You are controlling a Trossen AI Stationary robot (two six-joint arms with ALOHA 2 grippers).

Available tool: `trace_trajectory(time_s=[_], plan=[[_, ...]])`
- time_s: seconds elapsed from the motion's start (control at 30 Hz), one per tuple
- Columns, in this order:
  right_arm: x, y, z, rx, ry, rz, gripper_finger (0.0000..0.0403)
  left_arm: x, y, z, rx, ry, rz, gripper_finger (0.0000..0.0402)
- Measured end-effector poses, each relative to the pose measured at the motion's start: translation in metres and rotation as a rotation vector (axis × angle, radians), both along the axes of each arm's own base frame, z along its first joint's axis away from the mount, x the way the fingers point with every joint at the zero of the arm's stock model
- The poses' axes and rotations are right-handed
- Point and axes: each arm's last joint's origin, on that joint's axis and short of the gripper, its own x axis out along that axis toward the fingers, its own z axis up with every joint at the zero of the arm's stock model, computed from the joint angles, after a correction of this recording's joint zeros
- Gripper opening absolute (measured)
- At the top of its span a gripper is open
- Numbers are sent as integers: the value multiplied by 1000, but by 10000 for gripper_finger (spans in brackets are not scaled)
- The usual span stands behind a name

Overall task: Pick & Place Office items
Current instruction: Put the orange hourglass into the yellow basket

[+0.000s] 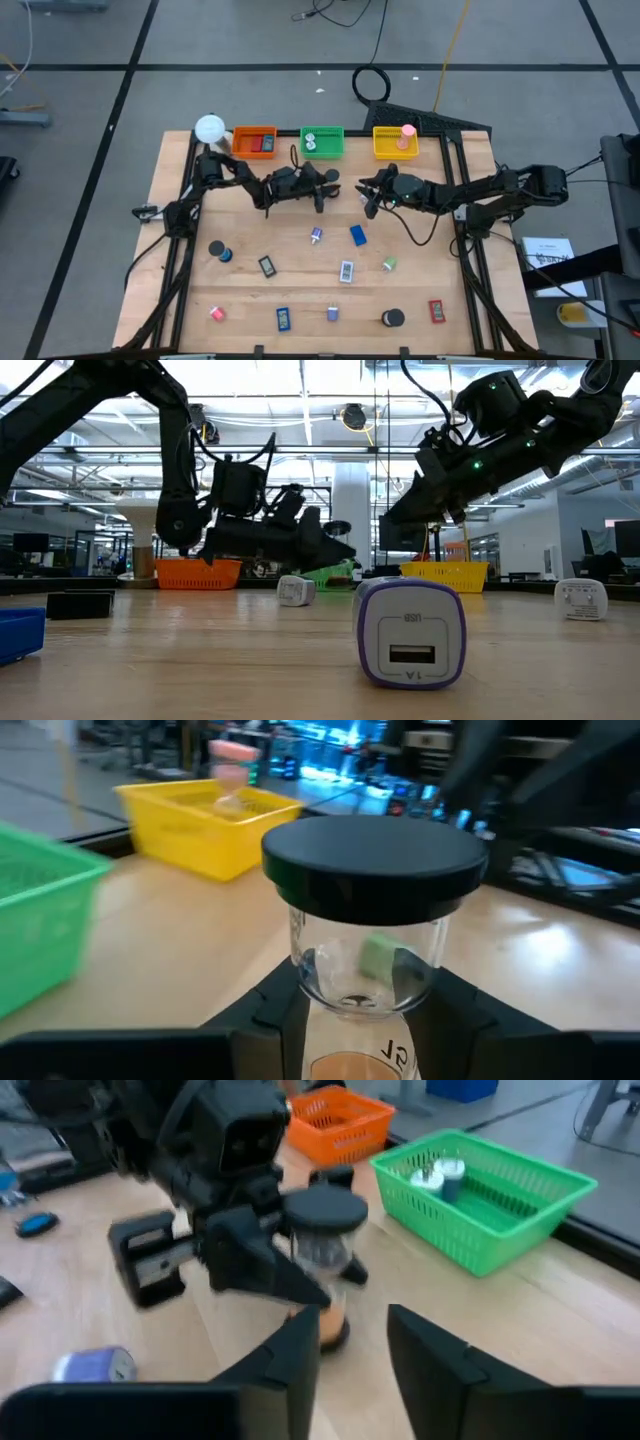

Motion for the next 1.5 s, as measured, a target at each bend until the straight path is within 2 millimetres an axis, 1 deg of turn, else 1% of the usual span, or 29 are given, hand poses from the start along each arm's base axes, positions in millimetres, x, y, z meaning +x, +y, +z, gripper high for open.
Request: trace_trajectory(time_s=[0.13,0.37,0.5,0.6,0.67,0.77,0.93,1.07,1.27,1.3,1.37,1.5], plan=[[2,6,2,14,-25,43,180,10,-8,6,24,-28,-65,129],[4,8,4,64,-83,31,283,21,-19,12,50,-45,-123,130],[8,7,2,65,-118,35,318,23,-23,13,54,-49,-134,131],[15,7,-4,71,-125,58,327,23,-25,13,55,-49,-138,132],[19,6,-9,70,-116,58,328,23,-25,13,55,-50,-138,132],[32,4,-8,43,-134,62,325,23,-25,13,55,-50,-138,132],[44,1,-14,41,-98,62,304,23,-26,13,55,-50,-141,132],[47,-1,-13,41,-107,58,268,24,-26,13,55,-53,-146,133],[47,0,-10,30,-116,63,192,24,-26,15,45,-66,-150,134],[47,0,-10,20,-112,65,185,24,-26,15,41,-66,-153,136],[46,0,-9,15,-109,68,185,24,-25,16,27,-68,-157,148],[41,0,2,-29,-117,74,184,19,-21,23,13,-69,-177,191]])
